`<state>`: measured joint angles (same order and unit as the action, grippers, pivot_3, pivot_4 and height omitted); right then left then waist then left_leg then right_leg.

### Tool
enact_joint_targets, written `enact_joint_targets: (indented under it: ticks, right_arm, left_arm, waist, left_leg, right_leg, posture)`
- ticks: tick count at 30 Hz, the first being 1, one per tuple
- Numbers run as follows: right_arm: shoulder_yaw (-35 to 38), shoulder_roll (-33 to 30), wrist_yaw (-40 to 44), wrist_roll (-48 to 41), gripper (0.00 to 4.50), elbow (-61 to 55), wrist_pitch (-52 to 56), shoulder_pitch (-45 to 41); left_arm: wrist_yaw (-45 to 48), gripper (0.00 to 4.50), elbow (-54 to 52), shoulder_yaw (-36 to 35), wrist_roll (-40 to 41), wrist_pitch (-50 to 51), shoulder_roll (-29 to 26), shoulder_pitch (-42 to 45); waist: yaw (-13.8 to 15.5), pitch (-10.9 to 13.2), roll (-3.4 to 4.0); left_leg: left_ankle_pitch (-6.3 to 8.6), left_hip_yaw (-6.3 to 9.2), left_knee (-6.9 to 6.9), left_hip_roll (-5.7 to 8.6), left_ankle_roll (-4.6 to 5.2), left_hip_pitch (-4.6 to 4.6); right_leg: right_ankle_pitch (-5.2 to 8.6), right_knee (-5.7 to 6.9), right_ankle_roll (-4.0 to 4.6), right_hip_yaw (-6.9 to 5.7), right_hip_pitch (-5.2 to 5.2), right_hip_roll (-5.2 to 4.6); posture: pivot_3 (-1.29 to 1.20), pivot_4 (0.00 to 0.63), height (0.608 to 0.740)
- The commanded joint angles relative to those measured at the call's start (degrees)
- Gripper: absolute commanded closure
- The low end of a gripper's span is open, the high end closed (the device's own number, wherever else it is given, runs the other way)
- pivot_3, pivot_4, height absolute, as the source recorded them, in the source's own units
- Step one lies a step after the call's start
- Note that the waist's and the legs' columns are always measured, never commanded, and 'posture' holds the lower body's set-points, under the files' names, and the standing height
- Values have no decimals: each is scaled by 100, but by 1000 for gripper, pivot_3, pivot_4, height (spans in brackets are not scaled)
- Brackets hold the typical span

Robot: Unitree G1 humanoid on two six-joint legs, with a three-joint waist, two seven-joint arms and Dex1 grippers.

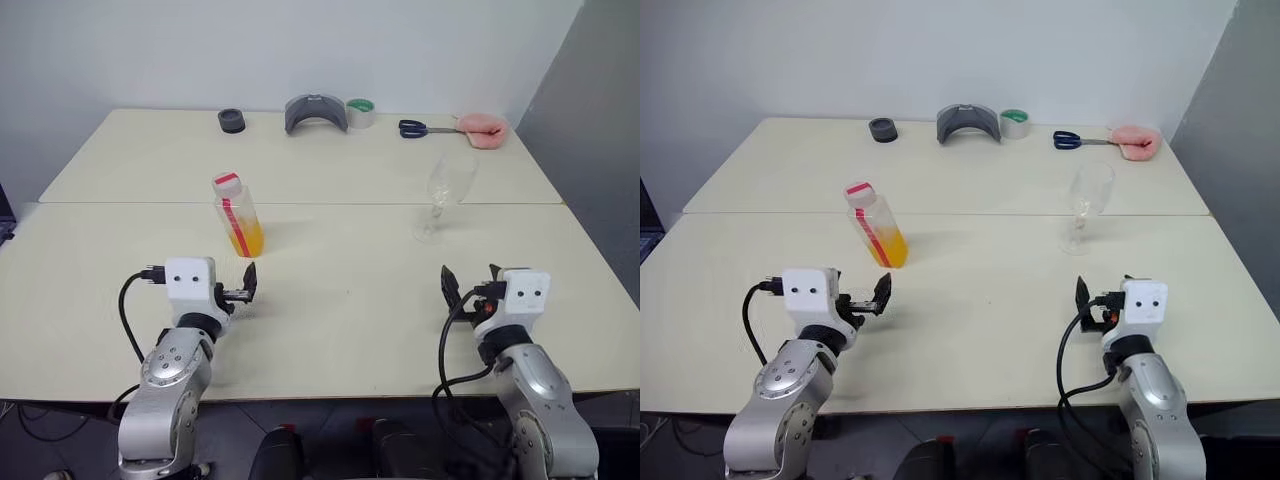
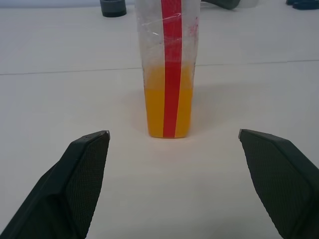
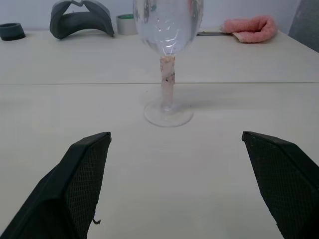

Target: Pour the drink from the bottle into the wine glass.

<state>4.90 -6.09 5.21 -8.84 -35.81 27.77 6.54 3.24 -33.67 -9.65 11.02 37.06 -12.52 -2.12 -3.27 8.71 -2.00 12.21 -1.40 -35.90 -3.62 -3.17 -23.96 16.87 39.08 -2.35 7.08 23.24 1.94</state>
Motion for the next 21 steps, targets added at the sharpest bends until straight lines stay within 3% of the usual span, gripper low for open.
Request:
enact_joint_targets:
  ticks: [1,21]
  right_arm:
    - [14,-34,65,-89,0,-95,-139,-121]
    - [24,-51,67,-66,0,-148,-110,-112]
  left_arm:
    - [-92,33,-247,-105,14,16,77,-7]
    - [-28,33,-67,-111,-5,-84,101,175]
  waist:
    - [0,0,0]
    - [1,0,0]
  left_leg:
    - [0,0,0,0,0,0]
    - [0,0,0,1,0,-1]
  right_leg:
    - [0,0,0,-1,0,0]
    - [0,0,0,0,0,0]
  posture:
    - [0,150,740]
    - [0,150,740]
